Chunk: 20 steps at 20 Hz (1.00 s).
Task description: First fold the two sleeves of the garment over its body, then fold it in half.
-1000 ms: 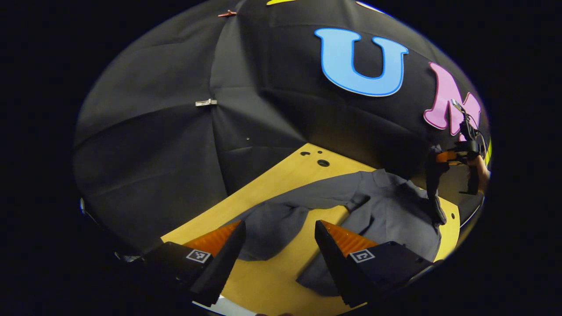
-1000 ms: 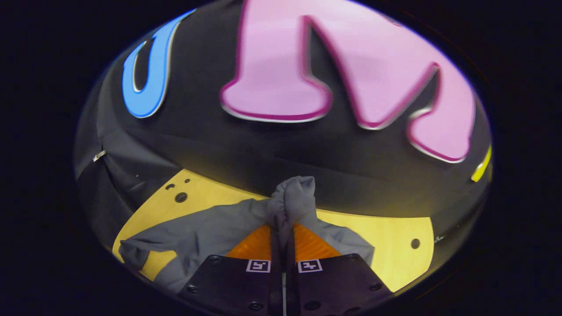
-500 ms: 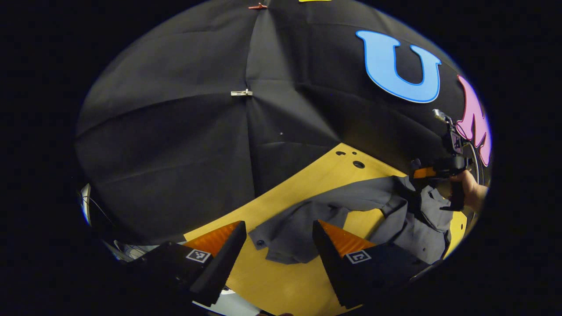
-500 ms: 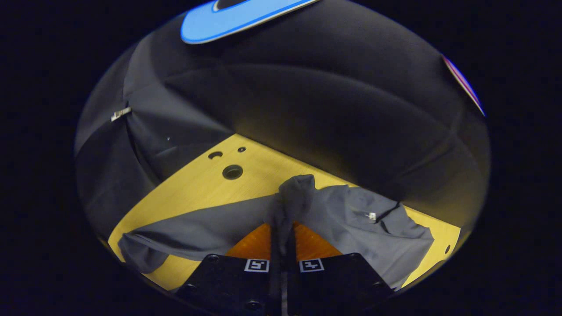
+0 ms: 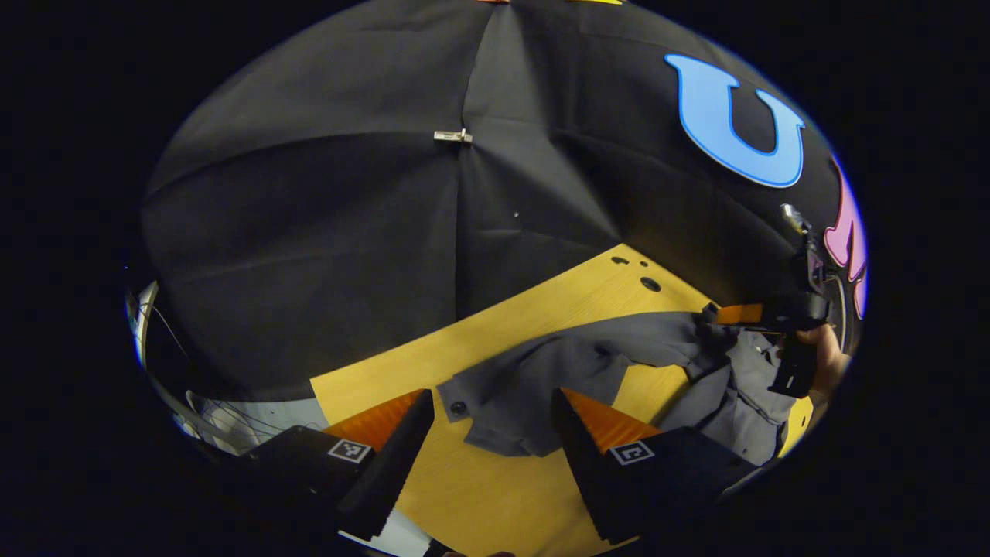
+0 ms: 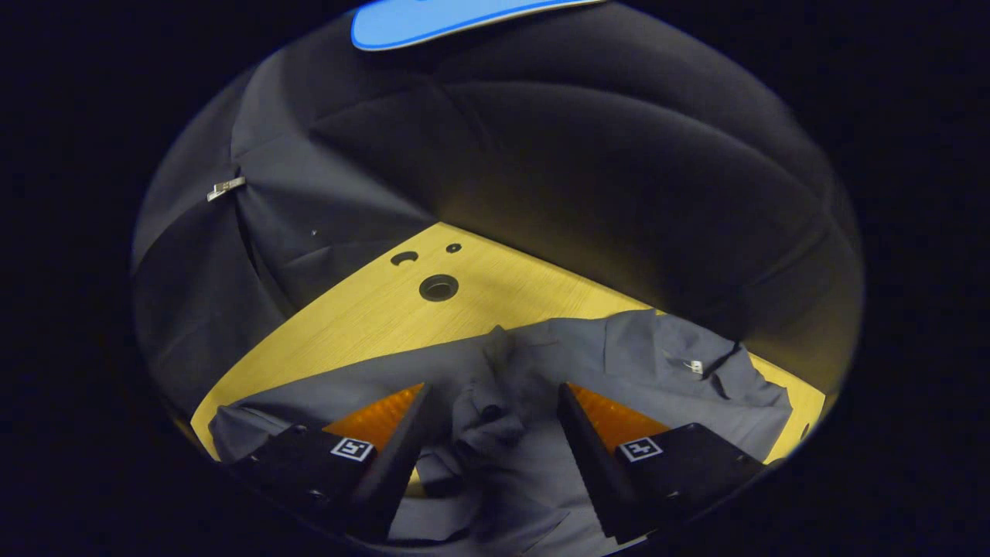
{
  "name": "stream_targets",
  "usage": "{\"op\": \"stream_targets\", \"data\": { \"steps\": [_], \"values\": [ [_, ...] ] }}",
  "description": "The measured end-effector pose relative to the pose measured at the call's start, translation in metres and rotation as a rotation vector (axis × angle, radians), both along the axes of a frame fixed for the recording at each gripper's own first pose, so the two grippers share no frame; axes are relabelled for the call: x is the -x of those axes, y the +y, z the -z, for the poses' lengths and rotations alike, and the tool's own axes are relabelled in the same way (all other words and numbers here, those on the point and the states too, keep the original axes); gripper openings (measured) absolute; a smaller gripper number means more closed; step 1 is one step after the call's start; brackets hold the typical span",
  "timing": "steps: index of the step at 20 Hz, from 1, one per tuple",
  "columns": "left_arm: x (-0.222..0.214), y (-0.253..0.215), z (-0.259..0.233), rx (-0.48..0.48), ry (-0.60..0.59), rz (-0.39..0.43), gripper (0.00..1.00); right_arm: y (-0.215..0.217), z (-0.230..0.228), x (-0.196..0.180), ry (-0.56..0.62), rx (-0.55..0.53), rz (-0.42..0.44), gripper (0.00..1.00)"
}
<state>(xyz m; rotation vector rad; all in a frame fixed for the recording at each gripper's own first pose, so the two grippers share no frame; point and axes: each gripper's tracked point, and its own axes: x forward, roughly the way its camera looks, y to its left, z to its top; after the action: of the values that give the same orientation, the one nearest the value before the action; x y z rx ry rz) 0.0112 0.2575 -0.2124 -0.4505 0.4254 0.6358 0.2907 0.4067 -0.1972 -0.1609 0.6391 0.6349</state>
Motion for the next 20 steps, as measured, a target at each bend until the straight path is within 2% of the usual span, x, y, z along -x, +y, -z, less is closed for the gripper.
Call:
{"op": "stream_targets", "data": {
  "steps": [4, 7, 8, 9, 10, 11, 12, 17, 20],
  "values": [
    [-0.038, 0.031, 0.036, 0.060, 0.043, -0.032, 0.96, -0.056, -0.026, 0.004, -0.042, -0.027, 0.085, 0.98],
    [-0.044, 0.045, 0.049, 0.073, 0.070, -0.045, 0.96, -0.100, -0.041, 0.018, -0.077, -0.034, 0.133, 0.98],
    [-0.048, 0.049, 0.053, 0.073, 0.079, -0.046, 0.92, -0.114, -0.044, 0.022, -0.083, -0.036, 0.149, 0.98],
    [-0.055, 0.047, 0.062, 0.071, 0.086, -0.043, 0.96, -0.126, -0.047, 0.027, -0.087, -0.037, 0.165, 0.98],
    [-0.062, 0.050, 0.068, 0.070, 0.096, -0.038, 0.92, -0.139, -0.051, 0.031, -0.093, -0.042, 0.179, 0.99],
    [-0.063, 0.049, 0.070, 0.068, 0.106, -0.031, 0.92, -0.152, -0.054, 0.035, -0.102, -0.047, 0.193, 0.98],
    [-0.067, 0.051, 0.073, 0.065, 0.119, -0.027, 0.96, -0.165, -0.057, 0.037, -0.112, -0.045, 0.210, 0.98],
    [-0.075, 0.044, 0.088, 0.055, 0.186, 0.016, 0.96, -0.229, -0.049, 0.062, -0.089, -0.032, 0.294, 0.98],
    [-0.080, 0.041, 0.091, 0.001, 0.225, 0.055, 0.98, -0.265, -0.046, 0.079, -0.097, -0.005, 0.324, 0.98]
  ]
}}
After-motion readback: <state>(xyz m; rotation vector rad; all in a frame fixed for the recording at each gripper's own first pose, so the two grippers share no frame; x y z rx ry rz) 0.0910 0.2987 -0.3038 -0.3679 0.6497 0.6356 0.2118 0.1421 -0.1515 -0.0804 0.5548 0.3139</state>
